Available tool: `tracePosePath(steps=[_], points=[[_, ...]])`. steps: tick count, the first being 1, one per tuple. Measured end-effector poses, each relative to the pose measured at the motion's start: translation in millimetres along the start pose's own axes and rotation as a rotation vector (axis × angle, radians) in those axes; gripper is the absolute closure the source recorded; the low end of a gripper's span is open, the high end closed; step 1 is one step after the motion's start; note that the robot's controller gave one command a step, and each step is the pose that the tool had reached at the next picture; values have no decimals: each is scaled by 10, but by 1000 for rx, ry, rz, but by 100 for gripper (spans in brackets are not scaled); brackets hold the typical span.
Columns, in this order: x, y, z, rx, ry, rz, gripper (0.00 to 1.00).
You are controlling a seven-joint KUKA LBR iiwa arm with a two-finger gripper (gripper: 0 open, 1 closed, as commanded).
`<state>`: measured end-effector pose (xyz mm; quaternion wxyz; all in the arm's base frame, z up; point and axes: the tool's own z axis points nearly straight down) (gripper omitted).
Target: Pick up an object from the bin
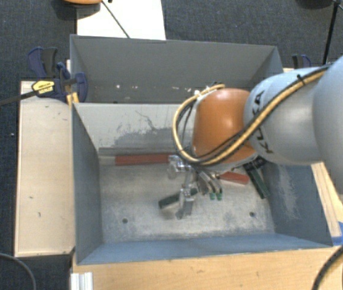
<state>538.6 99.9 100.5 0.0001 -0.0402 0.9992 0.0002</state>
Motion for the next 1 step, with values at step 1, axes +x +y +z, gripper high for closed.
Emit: tracePosePath(steps=[1], points=[[-163,-9,316,0,-2,-109,0]])
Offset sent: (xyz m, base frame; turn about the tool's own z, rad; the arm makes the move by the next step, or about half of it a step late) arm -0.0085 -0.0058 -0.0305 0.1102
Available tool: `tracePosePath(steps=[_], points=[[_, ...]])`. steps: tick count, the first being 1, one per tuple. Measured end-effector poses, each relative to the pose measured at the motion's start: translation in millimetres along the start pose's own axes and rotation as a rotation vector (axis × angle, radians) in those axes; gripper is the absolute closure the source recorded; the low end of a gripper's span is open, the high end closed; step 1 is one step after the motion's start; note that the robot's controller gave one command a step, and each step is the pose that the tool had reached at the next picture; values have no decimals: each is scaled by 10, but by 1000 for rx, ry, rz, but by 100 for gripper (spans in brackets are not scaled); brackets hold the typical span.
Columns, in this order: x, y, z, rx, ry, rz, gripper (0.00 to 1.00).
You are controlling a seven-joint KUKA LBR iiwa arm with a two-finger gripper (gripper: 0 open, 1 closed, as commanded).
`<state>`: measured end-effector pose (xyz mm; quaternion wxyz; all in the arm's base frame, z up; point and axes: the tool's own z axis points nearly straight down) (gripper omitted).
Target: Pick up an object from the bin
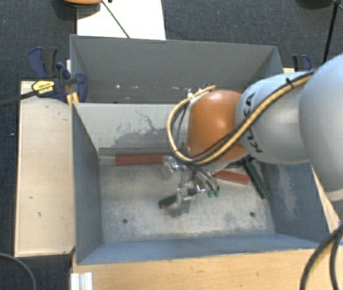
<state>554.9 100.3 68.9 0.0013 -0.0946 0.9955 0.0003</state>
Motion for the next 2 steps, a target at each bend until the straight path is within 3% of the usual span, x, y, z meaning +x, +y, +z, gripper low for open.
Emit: tracePosePath(steps=[1,2], points=[[252,-15,-16,0,2,221,100],[251,-15,-16,0,2,221,100]])
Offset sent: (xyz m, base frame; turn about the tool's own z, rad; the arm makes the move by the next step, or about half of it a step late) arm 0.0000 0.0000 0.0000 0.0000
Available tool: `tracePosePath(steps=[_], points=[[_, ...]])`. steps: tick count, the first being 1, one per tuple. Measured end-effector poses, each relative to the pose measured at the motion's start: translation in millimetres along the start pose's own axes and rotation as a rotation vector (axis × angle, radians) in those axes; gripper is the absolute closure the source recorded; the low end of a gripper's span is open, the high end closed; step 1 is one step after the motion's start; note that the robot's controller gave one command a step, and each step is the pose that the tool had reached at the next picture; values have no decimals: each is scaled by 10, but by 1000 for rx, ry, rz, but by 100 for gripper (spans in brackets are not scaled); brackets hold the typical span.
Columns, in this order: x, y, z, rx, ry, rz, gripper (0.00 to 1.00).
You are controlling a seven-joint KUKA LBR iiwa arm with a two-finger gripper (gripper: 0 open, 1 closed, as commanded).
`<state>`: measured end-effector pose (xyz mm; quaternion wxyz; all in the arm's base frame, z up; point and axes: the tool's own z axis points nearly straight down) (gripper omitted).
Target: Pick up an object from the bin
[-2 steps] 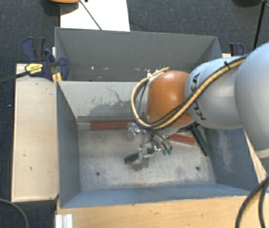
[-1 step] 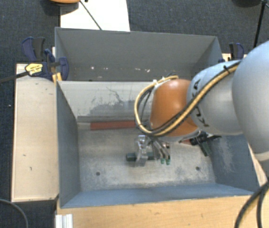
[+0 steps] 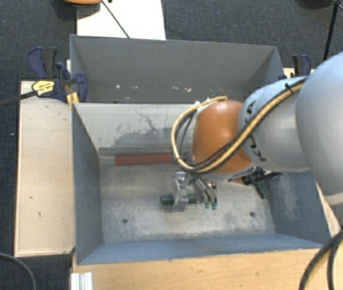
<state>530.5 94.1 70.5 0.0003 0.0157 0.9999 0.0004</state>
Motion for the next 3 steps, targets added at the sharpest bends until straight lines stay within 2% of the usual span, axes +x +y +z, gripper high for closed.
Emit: tracePosePath(steps=[1,2,3], points=[[10,-2,-28,0,3,1,100],[28,-5,-211,2,9,2,100],[5,-1,-399,0,1,2,100]])
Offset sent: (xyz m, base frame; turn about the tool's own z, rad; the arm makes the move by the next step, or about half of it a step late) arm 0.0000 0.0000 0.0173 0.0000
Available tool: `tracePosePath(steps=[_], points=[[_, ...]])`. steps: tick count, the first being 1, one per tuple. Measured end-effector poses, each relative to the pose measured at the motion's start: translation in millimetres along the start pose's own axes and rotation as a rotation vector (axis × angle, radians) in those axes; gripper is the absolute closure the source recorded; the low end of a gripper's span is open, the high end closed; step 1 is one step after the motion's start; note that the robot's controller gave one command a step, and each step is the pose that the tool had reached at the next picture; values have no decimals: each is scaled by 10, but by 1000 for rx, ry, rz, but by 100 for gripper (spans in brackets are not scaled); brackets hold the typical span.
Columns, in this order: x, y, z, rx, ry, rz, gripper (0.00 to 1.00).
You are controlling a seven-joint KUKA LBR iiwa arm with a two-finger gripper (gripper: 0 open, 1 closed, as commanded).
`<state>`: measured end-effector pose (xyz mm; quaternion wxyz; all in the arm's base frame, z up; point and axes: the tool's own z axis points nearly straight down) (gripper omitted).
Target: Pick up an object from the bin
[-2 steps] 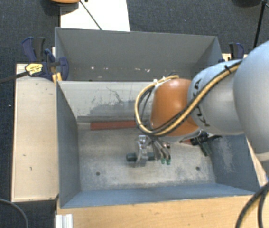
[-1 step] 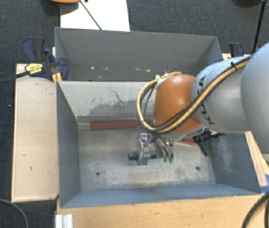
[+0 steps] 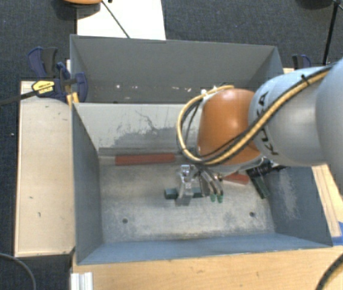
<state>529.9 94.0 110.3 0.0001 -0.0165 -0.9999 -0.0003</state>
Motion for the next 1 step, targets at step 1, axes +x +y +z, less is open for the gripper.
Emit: tracePosePath(steps=[1], points=[[-1,0,-124,0,-2,1,100]])
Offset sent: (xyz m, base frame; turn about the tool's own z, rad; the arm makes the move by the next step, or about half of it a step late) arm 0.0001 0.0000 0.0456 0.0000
